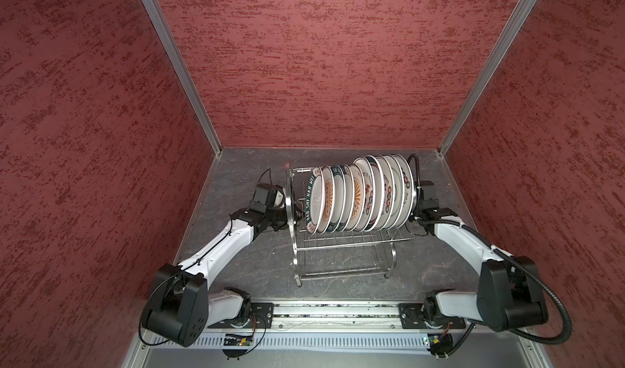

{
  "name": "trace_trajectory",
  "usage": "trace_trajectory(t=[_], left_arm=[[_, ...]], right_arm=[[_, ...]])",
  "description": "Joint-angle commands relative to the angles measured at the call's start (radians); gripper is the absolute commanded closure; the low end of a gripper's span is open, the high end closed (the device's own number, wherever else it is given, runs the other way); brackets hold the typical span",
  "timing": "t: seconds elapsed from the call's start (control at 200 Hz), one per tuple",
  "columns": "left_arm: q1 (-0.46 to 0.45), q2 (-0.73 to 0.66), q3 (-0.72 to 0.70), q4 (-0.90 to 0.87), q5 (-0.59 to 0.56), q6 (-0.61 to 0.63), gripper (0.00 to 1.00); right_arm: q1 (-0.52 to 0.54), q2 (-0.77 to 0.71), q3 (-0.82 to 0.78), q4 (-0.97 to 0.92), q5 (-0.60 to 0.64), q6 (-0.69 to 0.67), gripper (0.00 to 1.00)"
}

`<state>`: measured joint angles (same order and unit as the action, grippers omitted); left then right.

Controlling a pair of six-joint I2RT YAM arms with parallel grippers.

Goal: Unload the plates from the dish rack
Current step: Move the dish rack to the top-center of the table.

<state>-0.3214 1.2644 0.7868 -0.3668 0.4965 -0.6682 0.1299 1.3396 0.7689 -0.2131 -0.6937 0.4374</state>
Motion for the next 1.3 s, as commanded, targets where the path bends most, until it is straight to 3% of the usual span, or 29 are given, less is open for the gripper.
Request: trace_trajectory(t=[0.0, 0.541, 1.292], left_arm=[[-0.005, 0.025, 0.032, 0.03, -0.004, 0.031, 0.68], [-0.005, 0.074, 0.074, 0.046, -0.047, 0.078, 0.8], [-0.004, 0.134, 0.155, 0.059, -0.092, 0.113, 0.91]], right_arm=[[0.007, 0.006, 0.037, 0.061, 0.017, -0.012, 0.71], [0.007, 0.026, 0.028, 0.177, 0.064, -0.022, 0.85], [0.007, -0.021, 0.011, 0.29, 0.155, -0.078, 0.89]])
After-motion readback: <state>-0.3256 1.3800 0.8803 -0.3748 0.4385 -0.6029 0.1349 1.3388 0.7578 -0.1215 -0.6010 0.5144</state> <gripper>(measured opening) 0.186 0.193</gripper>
